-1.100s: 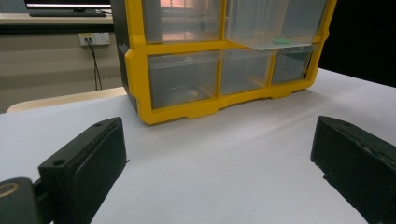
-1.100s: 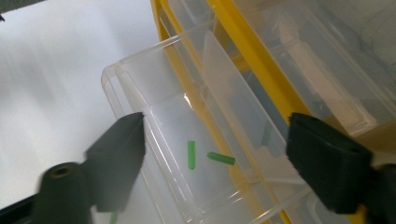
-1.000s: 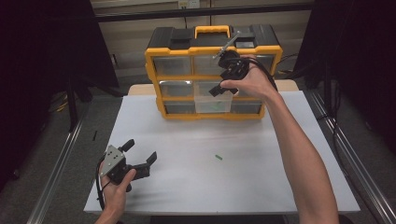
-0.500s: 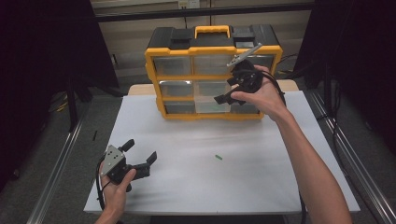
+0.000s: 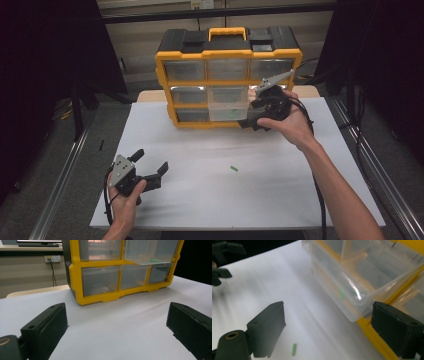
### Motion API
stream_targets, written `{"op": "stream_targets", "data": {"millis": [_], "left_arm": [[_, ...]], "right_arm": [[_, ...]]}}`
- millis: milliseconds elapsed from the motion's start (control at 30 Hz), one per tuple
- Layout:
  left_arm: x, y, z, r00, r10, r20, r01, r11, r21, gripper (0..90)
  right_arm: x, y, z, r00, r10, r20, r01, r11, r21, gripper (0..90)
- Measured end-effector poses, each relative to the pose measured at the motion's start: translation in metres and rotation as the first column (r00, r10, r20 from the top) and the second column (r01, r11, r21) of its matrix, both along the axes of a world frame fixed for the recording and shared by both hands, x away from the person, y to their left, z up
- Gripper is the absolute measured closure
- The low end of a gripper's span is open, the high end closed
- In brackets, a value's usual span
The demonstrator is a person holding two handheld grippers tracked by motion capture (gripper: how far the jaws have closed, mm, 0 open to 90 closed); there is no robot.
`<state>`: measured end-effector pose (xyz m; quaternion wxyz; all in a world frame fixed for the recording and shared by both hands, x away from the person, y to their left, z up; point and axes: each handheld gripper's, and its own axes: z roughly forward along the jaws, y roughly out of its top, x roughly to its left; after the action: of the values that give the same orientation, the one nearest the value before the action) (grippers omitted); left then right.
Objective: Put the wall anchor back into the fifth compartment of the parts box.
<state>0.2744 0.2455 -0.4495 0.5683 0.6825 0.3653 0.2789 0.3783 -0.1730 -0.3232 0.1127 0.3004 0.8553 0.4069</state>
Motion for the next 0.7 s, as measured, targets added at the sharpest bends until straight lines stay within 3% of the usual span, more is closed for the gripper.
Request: {"op": "stream_targets", "data": {"millis": [167, 367, 500, 567, 700], "left_arm": [[-0.001, 0.002, 0.001, 1.0, -0.005, 0.0, 0.005, 1.0, 0.007, 3.4], [-0.003, 0.001, 0.001, 0.9999, -0.011, 0.007, 0.011, 0.9999, 0.005, 3.4], [-0.003, 0.001, 0.001, 1.0, -0.008, 0.004, 0.008, 1.0, -0.002, 3.4], [-0.003, 0.001, 0.001, 1.0, -0.005, 0.005, 0.005, 1.0, -0.004, 3.4], [-0.003, 0.001, 0.001, 1.0, -0.006, 0.002, 0.006, 0.9999, 0.009, 3.4]], "right_arm": [[-0.01, 0.004, -0.019, 0.9995, 0.023, -0.021, -0.023, 0.9995, 0.023, 14.2], [-0.024, 0.011, -0.045, 0.9967, 0.049, -0.065, -0.048, 0.9987, 0.016, 16.0], [-0.03, 0.018, -0.066, 0.9892, 0.088, -0.117, -0.091, 0.9955, -0.024, 19.9], [-0.033, 0.022, -0.079, 0.9815, 0.105, -0.16, -0.113, 0.9926, -0.044, 22.5], [-0.033, 0.029, -0.098, 0.9708, 0.106, -0.215, -0.126, 0.9889, -0.079, 23.8]]}}
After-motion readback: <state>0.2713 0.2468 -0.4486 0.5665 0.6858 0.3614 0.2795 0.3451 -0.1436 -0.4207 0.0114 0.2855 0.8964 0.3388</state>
